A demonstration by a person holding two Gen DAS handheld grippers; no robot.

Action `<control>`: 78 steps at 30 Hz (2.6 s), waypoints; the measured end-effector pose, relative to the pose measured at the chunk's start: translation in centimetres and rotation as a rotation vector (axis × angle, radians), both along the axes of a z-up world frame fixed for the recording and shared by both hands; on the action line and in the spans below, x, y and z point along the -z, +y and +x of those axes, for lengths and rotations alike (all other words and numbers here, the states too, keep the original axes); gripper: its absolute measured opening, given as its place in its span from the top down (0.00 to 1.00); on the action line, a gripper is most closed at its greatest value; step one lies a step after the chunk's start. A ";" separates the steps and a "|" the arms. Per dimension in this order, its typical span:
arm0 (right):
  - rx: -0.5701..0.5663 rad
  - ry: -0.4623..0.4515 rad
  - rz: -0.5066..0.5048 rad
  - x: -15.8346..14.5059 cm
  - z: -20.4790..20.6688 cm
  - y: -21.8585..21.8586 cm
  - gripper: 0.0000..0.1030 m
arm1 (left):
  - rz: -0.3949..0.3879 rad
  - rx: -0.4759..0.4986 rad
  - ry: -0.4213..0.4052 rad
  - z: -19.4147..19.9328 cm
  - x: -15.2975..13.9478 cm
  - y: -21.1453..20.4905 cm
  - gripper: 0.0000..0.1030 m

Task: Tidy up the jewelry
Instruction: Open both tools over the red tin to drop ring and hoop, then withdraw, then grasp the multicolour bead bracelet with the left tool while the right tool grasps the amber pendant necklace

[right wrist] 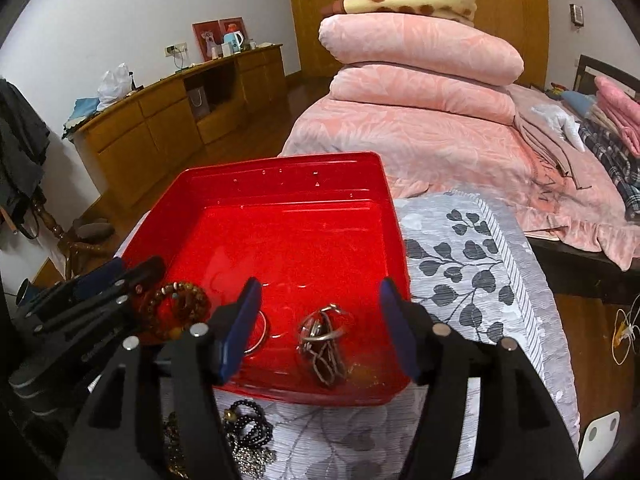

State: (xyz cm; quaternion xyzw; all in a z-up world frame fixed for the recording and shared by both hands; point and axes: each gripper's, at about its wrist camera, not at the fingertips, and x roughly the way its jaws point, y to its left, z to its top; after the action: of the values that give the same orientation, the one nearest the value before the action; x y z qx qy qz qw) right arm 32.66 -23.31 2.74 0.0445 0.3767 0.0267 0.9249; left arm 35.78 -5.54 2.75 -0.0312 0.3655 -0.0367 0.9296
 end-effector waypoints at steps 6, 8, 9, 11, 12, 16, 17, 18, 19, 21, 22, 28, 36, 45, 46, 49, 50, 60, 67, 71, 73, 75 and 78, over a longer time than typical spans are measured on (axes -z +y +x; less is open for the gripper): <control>0.015 -0.037 0.015 -0.9 -2.1 -1.0 0.42 | -0.012 -0.013 -0.034 -2.1 -1.2 1.2 0.49; 0.014 -0.046 0.011 -1.0 -3.3 -1.0 0.42 | 0.001 -0.019 -0.049 -3.4 -1.4 1.7 0.46; 0.012 -0.050 0.011 -0.9 -3.9 -1.0 0.42 | 0.009 -0.021 -0.054 -3.9 -1.5 1.9 0.44; -0.001 -0.057 0.011 -0.7 -5.4 -0.9 0.42 | 0.026 -0.029 -0.070 -5.3 -1.4 2.4 0.42; -0.007 -0.057 0.010 -0.5 -6.0 -0.7 0.42 | 0.031 -0.030 -0.073 -5.8 -1.4 2.7 0.41; -0.042 -0.047 0.005 0.6 -8.5 0.2 0.42 | 0.054 -0.033 -0.063 -8.1 -0.3 3.4 0.40; -0.049 -0.042 0.003 0.9 -8.8 0.5 0.42 | 0.056 -0.040 -0.059 -8.6 0.0 3.7 0.40; -0.055 -0.037 0.003 1.2 -9.3 0.8 0.42 | 0.057 -0.047 -0.052 -9.3 0.5 4.1 0.40; -0.061 -0.030 0.003 1.5 -9.7 1.1 0.42 | 0.058 -0.052 -0.045 -9.9 0.9 4.4 0.40; -0.075 -0.019 0.001 2.2 -10.5 1.9 0.42 | 0.061 -0.061 -0.034 -11.0 1.7 4.9 0.40; -0.084 -0.012 0.000 2.5 -11.0 2.3 0.42 | 0.065 -0.060 -0.028 -11.4 2.1 5.0 0.40; -0.119 0.023 0.010 3.8 -13.1 4.9 0.48 | 0.081 -0.065 0.015 -14.4 4.3 5.9 0.40; -0.169 0.097 0.005 5.6 -14.6 8.4 0.57 | 0.087 -0.072 0.048 -16.4 5.0 7.3 0.40; -0.169 0.147 0.011 6.7 -13.4 10.3 0.55 | 0.007 -0.079 0.103 -16.5 6.0 9.1 0.40; -0.168 0.148 0.011 6.7 -13.1 10.5 0.55 | 0.006 -0.075 0.105 -16.5 6.0 9.0 0.40; -0.164 0.153 0.001 6.7 -12.2 11.0 0.50 | 0.004 -0.065 0.106 -16.5 6.1 8.8 0.40; -0.164 0.157 -0.002 6.8 -11.9 11.1 0.48 | 0.002 -0.063 0.106 -16.5 6.1 8.9 0.40; -0.171 0.170 0.009 7.2 -10.8 10.2 0.78 | -0.011 -0.048 0.109 -16.2 6.0 8.7 0.40; -0.211 0.170 0.077 6.8 -13.3 7.2 0.85 | -0.001 -0.015 0.121 -15.2 6.1 7.5 0.40; -0.210 0.170 0.072 6.7 -14.9 5.8 0.85 | 0.007 -0.001 0.137 -14.2 6.4 6.7 0.40; -0.210 0.173 0.068 6.7 -15.6 5.3 0.85 | 0.009 0.014 0.139 -13.9 6.4 6.1 0.40; -0.220 0.178 0.056 6.7 -16.3 5.0 0.85 | 0.022 0.031 0.143 -13.9 6.5 5.3 0.40; -0.240 0.186 0.047 6.6 -17.0 4.6 0.82 | 0.028 0.054 0.140 -14.0 6.5 4.5 0.36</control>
State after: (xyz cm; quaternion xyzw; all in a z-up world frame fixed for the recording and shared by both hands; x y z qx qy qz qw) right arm 15.64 -18.72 -3.85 0.0229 0.4625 0.1416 0.8749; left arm 21.77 -1.04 -3.76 -0.0108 0.4310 -0.0541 0.9007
